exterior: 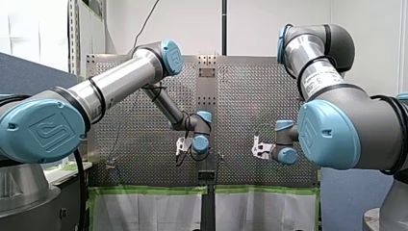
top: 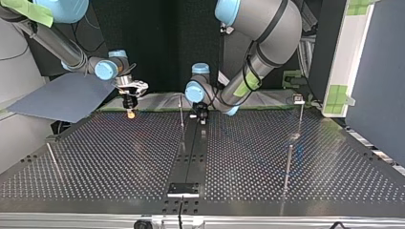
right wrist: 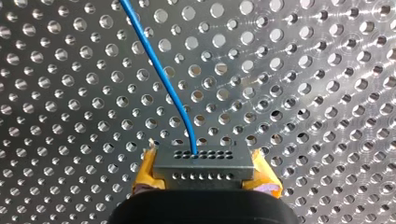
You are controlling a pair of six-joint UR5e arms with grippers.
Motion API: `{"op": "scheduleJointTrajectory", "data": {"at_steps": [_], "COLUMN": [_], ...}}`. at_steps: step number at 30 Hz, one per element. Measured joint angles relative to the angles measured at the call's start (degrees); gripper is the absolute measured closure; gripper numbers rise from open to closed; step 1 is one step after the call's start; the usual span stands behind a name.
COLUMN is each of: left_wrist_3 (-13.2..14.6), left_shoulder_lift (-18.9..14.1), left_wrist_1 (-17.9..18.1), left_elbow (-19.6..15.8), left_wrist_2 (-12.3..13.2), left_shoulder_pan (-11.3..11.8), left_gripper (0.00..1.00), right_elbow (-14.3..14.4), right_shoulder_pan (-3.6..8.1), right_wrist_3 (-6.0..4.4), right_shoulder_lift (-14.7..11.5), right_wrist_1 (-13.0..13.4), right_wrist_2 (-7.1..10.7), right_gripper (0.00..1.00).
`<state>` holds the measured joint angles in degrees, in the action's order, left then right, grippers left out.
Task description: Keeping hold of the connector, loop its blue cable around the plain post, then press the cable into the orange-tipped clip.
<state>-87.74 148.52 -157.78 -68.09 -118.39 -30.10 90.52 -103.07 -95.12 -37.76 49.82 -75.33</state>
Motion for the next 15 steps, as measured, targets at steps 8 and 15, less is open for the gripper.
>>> {"op": "scheduleJointTrajectory", "data": {"at_steps": [8, 15], "left_wrist_3": [0.01, 0.14], "left_shoulder_lift": [-0.03, -0.04], "left_wrist_1": [-2.17, -2.44], "left_elbow": [-0.02, -0.08], "left_wrist_2": [0.01, -0.04], "left_shoulder_pan": [-0.36, -0.52], "left_gripper": [1.0, 0.62], "right_elbow": [-0.03, -0.02], "right_shoulder_pan": [-0.22, -0.07], "right_wrist_3": [0.19, 0.26], "right_shoulder_lift": [0.14, 0.15], "right_wrist_1": [-1.06, -1.28], "right_wrist_2": [1.12, 1.48], "right_gripper": [1.0, 1.0]}}
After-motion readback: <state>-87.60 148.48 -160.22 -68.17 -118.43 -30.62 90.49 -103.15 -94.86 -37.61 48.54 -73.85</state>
